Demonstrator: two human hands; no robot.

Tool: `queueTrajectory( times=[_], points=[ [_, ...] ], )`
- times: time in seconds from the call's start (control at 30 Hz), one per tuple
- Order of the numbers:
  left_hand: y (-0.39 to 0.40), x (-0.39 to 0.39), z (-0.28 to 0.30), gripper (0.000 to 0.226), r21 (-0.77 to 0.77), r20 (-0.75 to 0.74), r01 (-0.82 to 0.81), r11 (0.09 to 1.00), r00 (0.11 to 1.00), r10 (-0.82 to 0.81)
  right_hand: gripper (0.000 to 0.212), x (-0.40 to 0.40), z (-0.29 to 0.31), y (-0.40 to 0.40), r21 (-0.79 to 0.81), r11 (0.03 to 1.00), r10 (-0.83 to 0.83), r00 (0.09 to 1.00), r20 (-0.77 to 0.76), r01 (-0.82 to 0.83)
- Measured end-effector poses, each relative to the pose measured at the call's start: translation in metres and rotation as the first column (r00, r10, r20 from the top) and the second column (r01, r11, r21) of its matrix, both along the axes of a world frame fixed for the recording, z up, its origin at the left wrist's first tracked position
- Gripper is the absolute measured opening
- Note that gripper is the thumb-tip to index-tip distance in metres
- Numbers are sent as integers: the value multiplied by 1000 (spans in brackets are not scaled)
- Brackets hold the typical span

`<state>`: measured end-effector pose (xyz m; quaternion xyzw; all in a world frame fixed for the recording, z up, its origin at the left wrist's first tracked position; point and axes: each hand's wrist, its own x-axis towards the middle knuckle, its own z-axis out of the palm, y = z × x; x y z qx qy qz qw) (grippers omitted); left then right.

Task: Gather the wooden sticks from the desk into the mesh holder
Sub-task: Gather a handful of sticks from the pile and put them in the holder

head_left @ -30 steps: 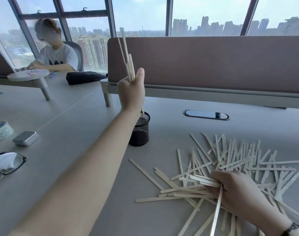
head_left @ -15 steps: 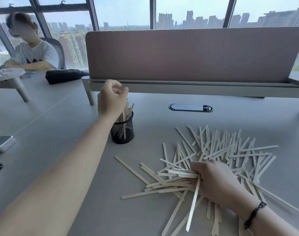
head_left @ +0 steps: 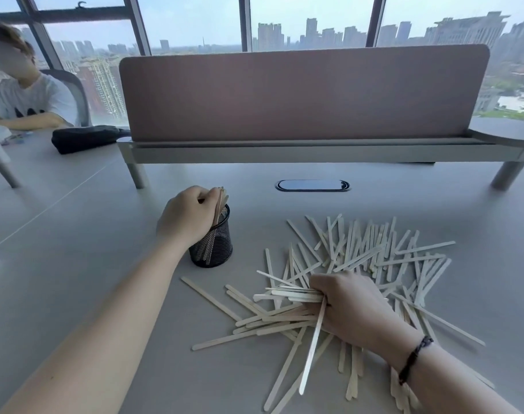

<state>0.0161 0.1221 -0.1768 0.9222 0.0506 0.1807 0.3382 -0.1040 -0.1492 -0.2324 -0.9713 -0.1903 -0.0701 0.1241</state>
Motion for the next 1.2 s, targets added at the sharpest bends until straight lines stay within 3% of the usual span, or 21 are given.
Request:
queueTrajectory(
  times=[0.17, 0.27, 0.33, 0.37, 0.43, 0.5, 0.57, 0.67, 0.77, 0.83, 0.9, 0.93, 1.0, 1.1, 1.2],
  points=[
    [-28, -26, -2, 40, -50, 26, 51, 997, 998, -49, 39, -1, -1, -2, 33, 999, 19, 1000, 23, -20],
    [-39, -34, -11, 51, 57, 28, 70, 996, 997, -71, 38, -1, -2, -4, 52, 998, 16, 1000, 25, -17],
    [-41, -48, -14, 52, 229, 209, 0, 973, 977, -49, 35, -1, -2, -5, 61, 998, 4, 1000, 27, -6],
    [-43, -59, -13, 52, 266, 348, 18, 964, 931, -114, 32, -1, -1, -6, 75, 997, -4, 1000, 31, 2],
    [-48, -86, -16, 59, 243, 506, 264, 933, 786, -354, 28, -1, -1, -8, 124, 992, -40, 998, 51, 33],
    [-58, -113, -24, 80, 162, 474, 558, 814, 679, -560, 29, 0, 0, -9, 216, 972, -108, 992, 61, 93],
    [-68, -129, -33, 105, 67, 399, 714, 696, 620, -675, 38, 3, 3, -9, 341, 929, -172, 984, 51, 145],
    [-80, -130, -40, 137, -36, 295, 790, 612, 593, -749, 47, 4, 10, -4, 489, 858, -197, 980, 29, 158],
    [-93, -127, -45, 151, -98, 289, 783, 614, 613, -736, 46, 4, 14, 2, 552, 815, -220, 975, 9, 179],
    [-107, -127, -42, 147, -374, 323, 740, 560, 669, -669, 33, 2, 13, 6, 520, 839, -200, 979, 26, 158],
    [-121, -124, -31, 142, -756, 316, 553, 349, 777, -544, 18, -3, 14, 11, 470, 877, -145, 988, 56, 102],
    [-128, -120, -25, 134, -871, 278, 431, 237, 828, -487, 12, -6, 15, 14, 460, 885, -121, 990, 76, 72],
    [-137, -111, -17, 92, -952, 222, 288, 102, 881, -417, 5, -9, 15, 16, 470, 882, -99, 990, 97, 42],
    [-142, -106, -11, 26, -955, 202, 263, 141, 917, -344, 9, -10, 14, 17, 527, 850, -78, 992, 102, 13],
    [-148, -111, -3, 36, -925, 254, 326, 197, 913, -320, 26, -9, 17, 20, 667, 745, -94, 994, 55, 33]
  ],
)
